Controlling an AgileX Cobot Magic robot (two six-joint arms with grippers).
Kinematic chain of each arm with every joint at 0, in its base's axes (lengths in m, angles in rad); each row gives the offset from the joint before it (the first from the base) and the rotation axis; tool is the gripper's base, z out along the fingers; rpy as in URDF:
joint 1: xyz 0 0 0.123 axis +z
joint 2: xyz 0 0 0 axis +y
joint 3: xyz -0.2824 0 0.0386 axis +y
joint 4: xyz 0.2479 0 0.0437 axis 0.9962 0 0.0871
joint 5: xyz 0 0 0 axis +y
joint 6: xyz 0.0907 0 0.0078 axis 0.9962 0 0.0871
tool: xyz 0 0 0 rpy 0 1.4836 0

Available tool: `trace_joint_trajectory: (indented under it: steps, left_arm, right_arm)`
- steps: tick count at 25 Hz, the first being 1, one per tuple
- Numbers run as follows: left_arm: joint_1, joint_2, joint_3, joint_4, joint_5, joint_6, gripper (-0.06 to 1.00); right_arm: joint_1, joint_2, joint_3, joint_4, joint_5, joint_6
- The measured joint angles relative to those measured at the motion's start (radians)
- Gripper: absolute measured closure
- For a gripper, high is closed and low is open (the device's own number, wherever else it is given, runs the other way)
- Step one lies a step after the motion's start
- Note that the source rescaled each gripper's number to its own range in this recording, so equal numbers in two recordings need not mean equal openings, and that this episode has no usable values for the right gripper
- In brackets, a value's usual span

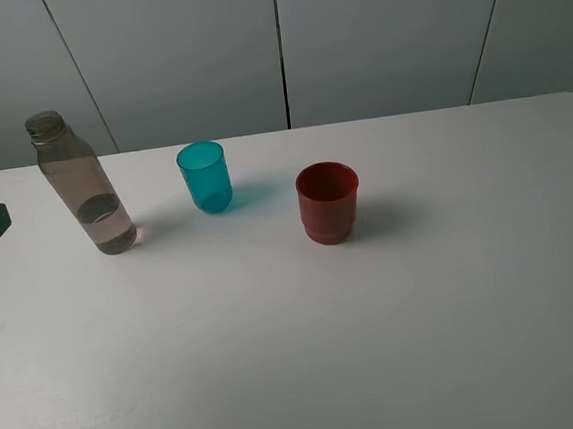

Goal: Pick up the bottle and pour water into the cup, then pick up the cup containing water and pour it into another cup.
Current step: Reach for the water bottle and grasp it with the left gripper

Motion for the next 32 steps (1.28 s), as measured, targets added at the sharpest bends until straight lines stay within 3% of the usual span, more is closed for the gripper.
trace_joint_trajectory:
  steps: [7,13,20,32]
  left_arm:
    - [0.137,0.227,0.0,0.0,-0.11,0.002,-0.03]
    - [0.146,0.393,0.0,0.016,-0.312,0.008,-0.03]
    - [0.146,0.588,0.0,0.028,-0.585,0.1,-0.03]
    - [0.146,0.738,-0.002,-0.047,-0.74,0.217,-0.03]
  right_arm:
    - [0.0,0.0,0.0,0.0,0.0,0.0]
    - [0.0,0.0,0.0,0.0,0.0,0.0]
    - [0.0,0.0,0.0,0.0,0.0,0.0]
    - [0.0,0.0,0.0,0.0,0.0,0.0]
